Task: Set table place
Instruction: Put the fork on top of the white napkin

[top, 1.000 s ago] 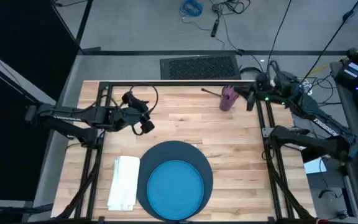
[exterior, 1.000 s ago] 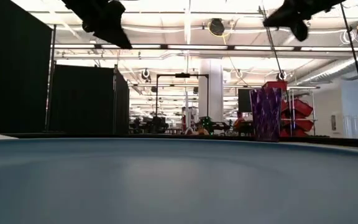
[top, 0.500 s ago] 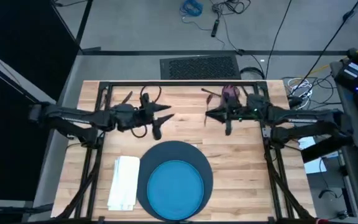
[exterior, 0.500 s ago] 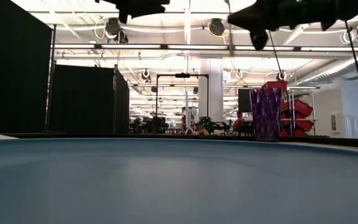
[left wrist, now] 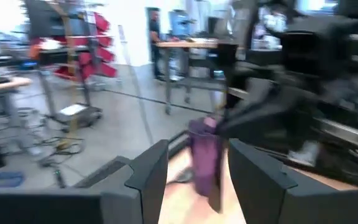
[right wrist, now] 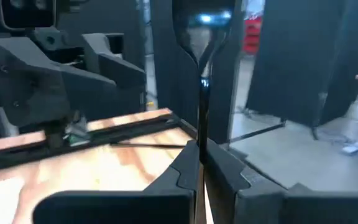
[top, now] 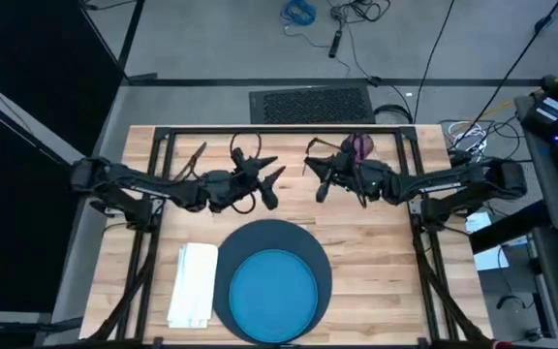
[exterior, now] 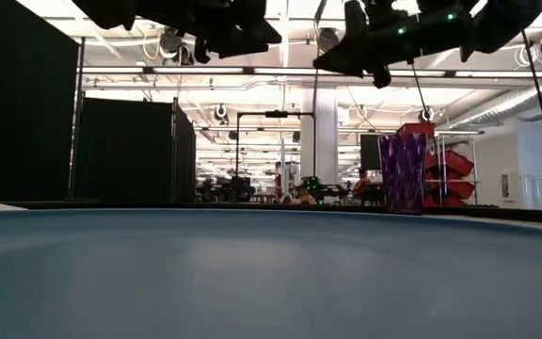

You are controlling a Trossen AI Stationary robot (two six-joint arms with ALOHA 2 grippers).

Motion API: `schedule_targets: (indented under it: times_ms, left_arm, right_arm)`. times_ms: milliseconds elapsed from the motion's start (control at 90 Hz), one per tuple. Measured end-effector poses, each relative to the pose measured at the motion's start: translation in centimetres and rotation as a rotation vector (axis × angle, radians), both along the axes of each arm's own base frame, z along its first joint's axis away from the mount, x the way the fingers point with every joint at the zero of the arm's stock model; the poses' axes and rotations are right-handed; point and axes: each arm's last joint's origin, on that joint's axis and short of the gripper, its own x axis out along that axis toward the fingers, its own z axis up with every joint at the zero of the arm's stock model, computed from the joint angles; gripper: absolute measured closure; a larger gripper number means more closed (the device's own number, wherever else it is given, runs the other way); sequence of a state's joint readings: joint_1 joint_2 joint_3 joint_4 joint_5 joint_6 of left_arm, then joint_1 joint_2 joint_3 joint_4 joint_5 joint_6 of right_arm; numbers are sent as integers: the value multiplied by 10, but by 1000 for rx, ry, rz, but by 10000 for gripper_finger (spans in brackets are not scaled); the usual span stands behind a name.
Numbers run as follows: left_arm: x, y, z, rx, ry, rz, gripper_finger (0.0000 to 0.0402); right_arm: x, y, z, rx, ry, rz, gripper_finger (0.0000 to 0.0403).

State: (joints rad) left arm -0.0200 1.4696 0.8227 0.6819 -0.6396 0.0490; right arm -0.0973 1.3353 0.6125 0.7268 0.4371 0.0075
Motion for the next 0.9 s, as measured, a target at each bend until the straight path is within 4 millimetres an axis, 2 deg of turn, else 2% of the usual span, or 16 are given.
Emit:
schedule_targets:
  times_ms: [133,422,667,900]
  left_arm:
    - [1,0,-1,17,-3,10,251]
    - [4,-1,-2,39,7,-35,251]
    - [4,-1,-1,33,-6,-35,251]
    - [4,-1,-1,30,-8,-36,251]
  right_arm:
    - [11,1,-11,-3,-2,-5,403]
    - [37,2,-9,-1,16,17,403]
    - [43,6,3,-4,-15,102,403]
    - [44,7,3,-5,-4,104,403]
